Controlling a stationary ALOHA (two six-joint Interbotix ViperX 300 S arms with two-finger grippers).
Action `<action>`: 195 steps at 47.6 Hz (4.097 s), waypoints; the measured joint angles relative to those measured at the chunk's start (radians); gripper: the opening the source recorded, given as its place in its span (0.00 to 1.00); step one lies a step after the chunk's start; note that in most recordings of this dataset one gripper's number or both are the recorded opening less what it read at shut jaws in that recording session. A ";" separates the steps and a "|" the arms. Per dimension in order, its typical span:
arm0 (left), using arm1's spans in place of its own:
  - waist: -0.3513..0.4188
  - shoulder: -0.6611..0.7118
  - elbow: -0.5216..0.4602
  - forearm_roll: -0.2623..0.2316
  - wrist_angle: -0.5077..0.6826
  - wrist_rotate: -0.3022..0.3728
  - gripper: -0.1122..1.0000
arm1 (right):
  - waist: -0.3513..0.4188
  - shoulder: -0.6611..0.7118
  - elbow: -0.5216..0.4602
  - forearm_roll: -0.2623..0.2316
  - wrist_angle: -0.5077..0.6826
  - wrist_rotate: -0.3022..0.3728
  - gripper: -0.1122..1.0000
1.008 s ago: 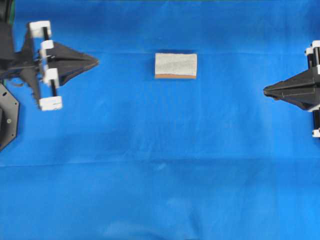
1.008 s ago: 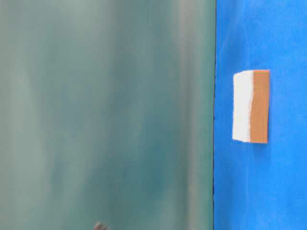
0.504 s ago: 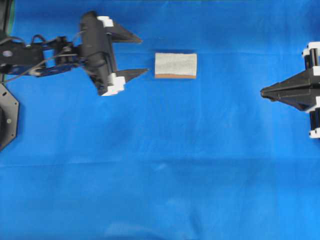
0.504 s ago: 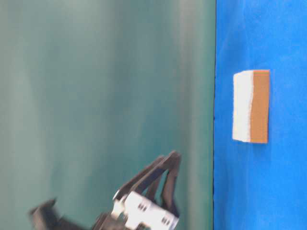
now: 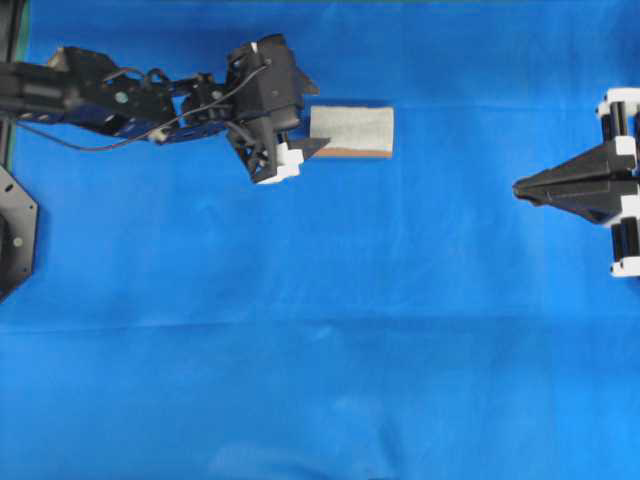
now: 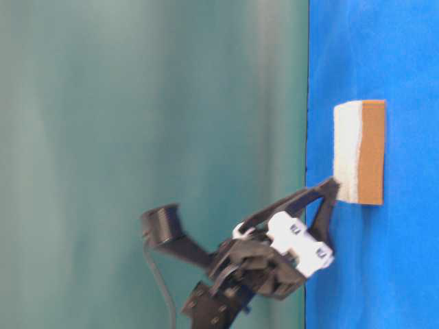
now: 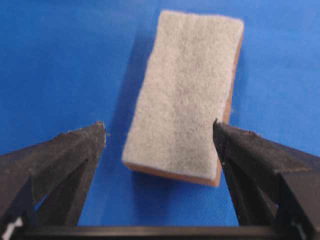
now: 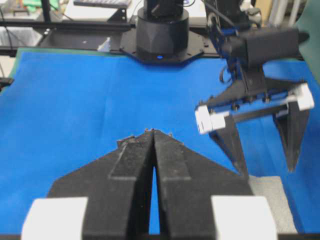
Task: Hand over the sponge with the left arm and wipe it with the right arm.
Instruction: 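Close the left gripper on the sponge's left end, then lift the sponge with the left gripper toward the right gripper, then move the right gripper in and grasp the sponge's free end, then open the left gripper and pull it back, leaving sponge in right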
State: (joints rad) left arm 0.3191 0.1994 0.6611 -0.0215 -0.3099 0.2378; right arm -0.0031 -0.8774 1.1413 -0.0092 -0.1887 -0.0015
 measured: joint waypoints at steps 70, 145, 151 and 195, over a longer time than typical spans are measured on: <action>-0.061 -0.091 -0.083 -0.005 0.293 -0.084 0.39 | -0.026 0.026 0.000 0.000 0.009 0.008 0.11; -0.252 -0.232 -0.057 -0.014 0.354 -0.192 0.39 | -0.066 0.670 -0.370 -0.005 0.071 0.021 0.73; -0.252 -0.232 -0.057 -0.014 0.354 -0.190 0.39 | -0.072 0.721 -0.396 -0.011 0.074 0.021 0.73; -0.255 -0.232 -0.054 -0.012 0.359 -0.181 0.35 | -0.083 0.844 -0.433 -0.012 0.103 0.017 0.62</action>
State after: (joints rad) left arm 0.0644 -0.0322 0.6075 -0.0337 0.0491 0.0568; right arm -0.0859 -0.0337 0.7087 -0.0215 -0.0859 0.0153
